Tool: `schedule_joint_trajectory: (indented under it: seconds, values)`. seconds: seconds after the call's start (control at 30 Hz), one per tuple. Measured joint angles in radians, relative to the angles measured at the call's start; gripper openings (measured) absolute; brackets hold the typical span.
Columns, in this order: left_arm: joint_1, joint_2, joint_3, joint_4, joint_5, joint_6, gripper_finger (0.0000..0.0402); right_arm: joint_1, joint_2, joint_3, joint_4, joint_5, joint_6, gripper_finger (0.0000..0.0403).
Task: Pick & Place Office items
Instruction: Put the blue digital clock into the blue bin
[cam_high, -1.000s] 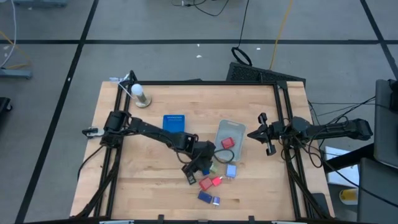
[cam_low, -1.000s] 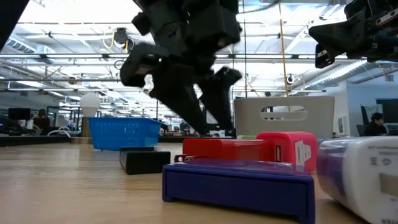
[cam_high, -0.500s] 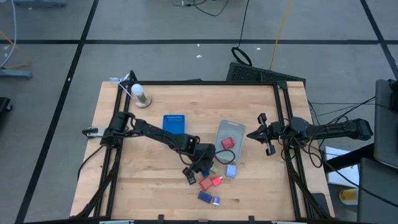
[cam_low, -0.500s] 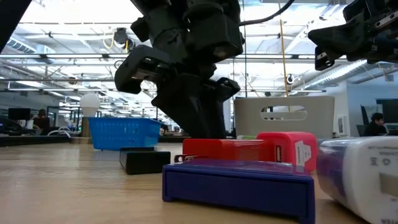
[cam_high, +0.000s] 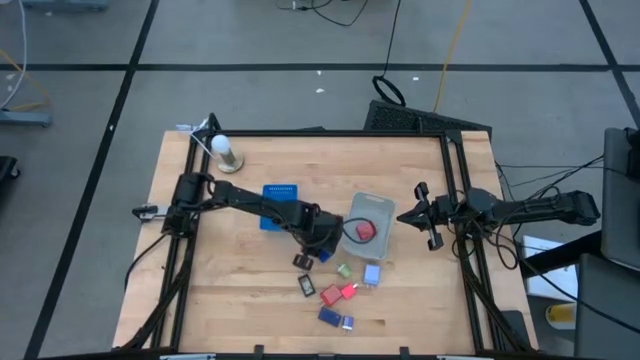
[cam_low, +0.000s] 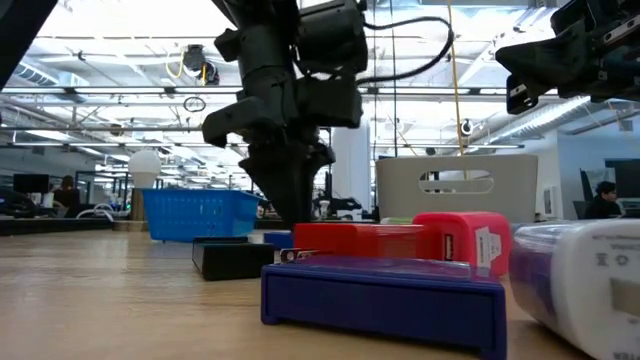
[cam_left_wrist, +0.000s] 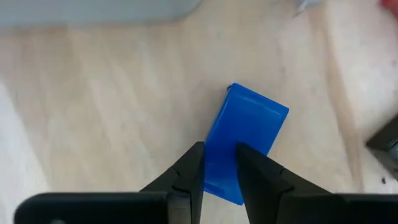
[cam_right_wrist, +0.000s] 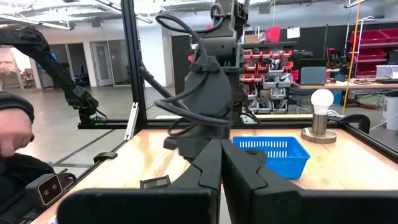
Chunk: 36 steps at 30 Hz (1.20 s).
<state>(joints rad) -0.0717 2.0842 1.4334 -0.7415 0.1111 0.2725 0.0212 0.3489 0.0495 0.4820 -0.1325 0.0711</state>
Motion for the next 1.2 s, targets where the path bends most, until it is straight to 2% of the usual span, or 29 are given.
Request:
schedule_joint_trajectory:
  seconds: [0.3, 0.57, 0.73, 0.9, 1.03, 1.1, 1.2]
  values:
    - [0.053, -0.007, -0.003, -0.033, 0.027, -0.179, 0.0088, 0.000, 0.000, 0.000, 0.000, 0.000, 0.015, 0.0000]
    - [0.064, -0.070, -0.010, -0.018, -0.004, -0.231, 0.0088, 0.000, 0.000, 0.000, 0.006, 0.000, 0.015, 0.0000]
    - [0.059, -0.121, -0.009, -0.017, -0.007, -0.156, 0.0087, 0.000, 0.000, 0.000, 0.006, -0.001, 0.015, 0.0000]
    - [0.020, -0.133, -0.008, -0.017, -0.060, -0.044, 0.0093, 0.000, 0.000, 0.000, -0.005, -0.003, 0.015, 0.0000]
    - [-0.017, -0.121, -0.008, -0.003, -0.079, 0.048, 0.0140, 0.000, 0.000, 0.000, -0.020, -0.003, 0.015, 0.0000]
    - [-0.025, -0.115, -0.009, 0.011, -0.081, 0.055, 0.0177, 0.000, 0.000, 0.000, -0.022, -0.003, 0.014, 0.0000]
    - [-0.017, -0.113, -0.008, 0.056, -0.137, 0.032, 0.0238, 0.000, 0.000, 0.000, -0.023, -0.003, 0.015, 0.0000]
